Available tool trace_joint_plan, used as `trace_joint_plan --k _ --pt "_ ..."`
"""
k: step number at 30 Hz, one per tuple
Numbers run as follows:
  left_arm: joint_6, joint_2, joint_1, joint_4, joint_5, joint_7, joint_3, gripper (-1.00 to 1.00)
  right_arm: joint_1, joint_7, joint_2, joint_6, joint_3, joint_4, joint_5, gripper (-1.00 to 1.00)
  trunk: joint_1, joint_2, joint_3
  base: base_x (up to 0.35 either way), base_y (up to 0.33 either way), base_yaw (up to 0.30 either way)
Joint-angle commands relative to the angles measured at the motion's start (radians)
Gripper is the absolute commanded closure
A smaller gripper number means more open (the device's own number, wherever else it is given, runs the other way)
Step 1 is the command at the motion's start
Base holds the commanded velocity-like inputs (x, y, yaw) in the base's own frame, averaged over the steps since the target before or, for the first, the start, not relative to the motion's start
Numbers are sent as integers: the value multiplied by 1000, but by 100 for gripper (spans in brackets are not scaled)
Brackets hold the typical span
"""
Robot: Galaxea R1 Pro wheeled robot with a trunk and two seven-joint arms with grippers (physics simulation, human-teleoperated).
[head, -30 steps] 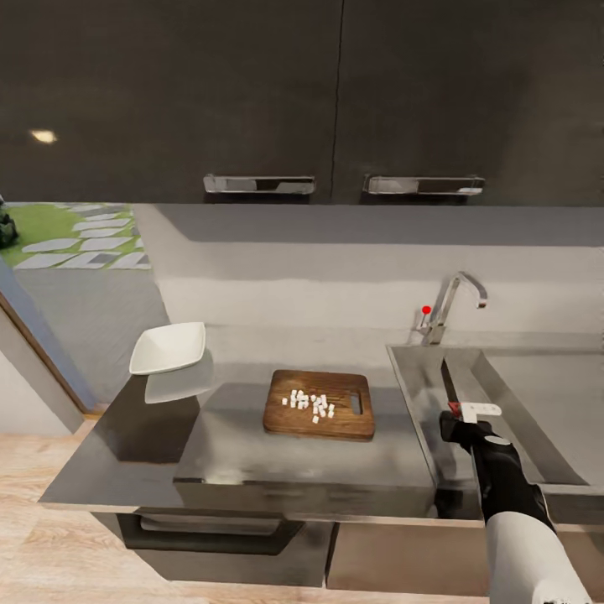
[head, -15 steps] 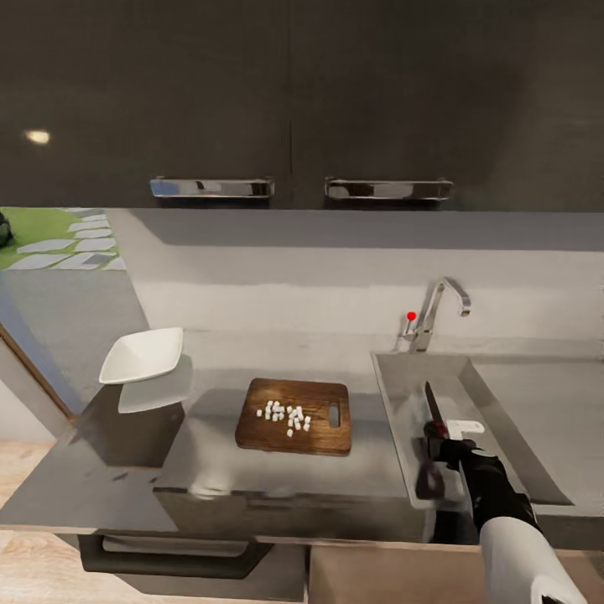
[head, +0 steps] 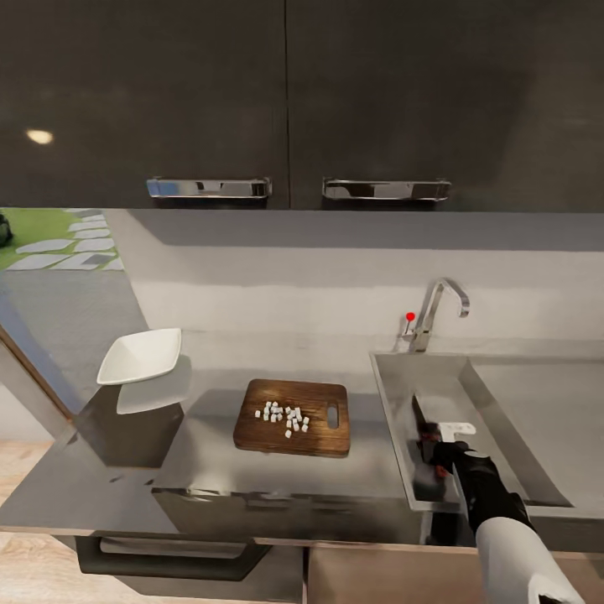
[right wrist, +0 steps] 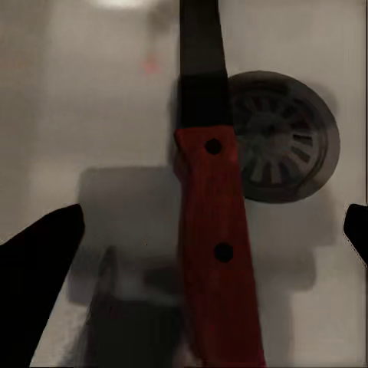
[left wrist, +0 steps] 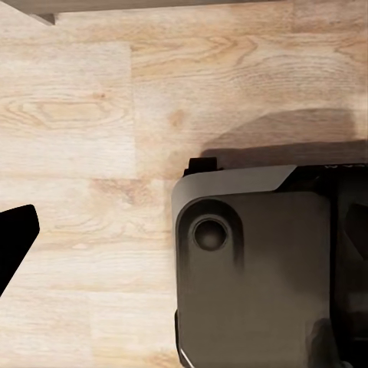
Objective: In the kitchen, take the Vidalia onion out of the sink, dice it on the chopping board with the paring knife, put the diced onion into the bowl on the countertop, then place both the paring knife and the chopping board into the sink.
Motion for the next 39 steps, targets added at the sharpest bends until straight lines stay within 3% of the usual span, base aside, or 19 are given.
trace_joint_plan --k 1,9,12,15,17,19,20,22,25,39 --pt "-7 -1 -2 5 2 4 -8 -100 -1 10 -1 3 -5 -2 9 -100 1 -2 -2 0 0 0" --pt "-7 -1 -2 5 2 3 -8 -100 -1 11 -5 6 -10 -36 10 -100 1 -2 -2 0 0 0" --pt "-7 -1 -2 5 2 3 -8 -100 -1 14 -2 29 -11 -163 9 -100 1 -2 -2 0 0 0" --pt "-7 -1 -2 5 2 3 -8 -100 -1 23 3 189 -11 -374 3 -100 1 -2 -2 0 0 0" --pt "-7 -2 -2 5 2 3 -8 -100 -1 103 1 356 -10 -550 0 -100 1 -2 -2 0 0 0" --pt "-7 -2 -2 5 2 3 -8 -100 -1 189 1 438 -2 -629 1 -100 1 -2 -2 0 0 0" --pt "-7 -2 -2 5 2 3 -8 -100 -1 228 2 480 24 -659 4 -100 1 -2 -2 0 0 0" --pt "-7 -2 -2 5 2 3 -8 -100 -1 257 3 514 112 -680 11 -100 1 -2 -2 0 0 0" --pt "-7 -2 -2 5 3 3 -8 -100 -1 268 3 523 153 -686 13 -100 1 -2 -2 -35 77 0" --pt "-7 -1 -2 6 3 2 -8 -100 -1 272 2 522 160 -678 12 -100 1 -2 -2 -56 259 0"
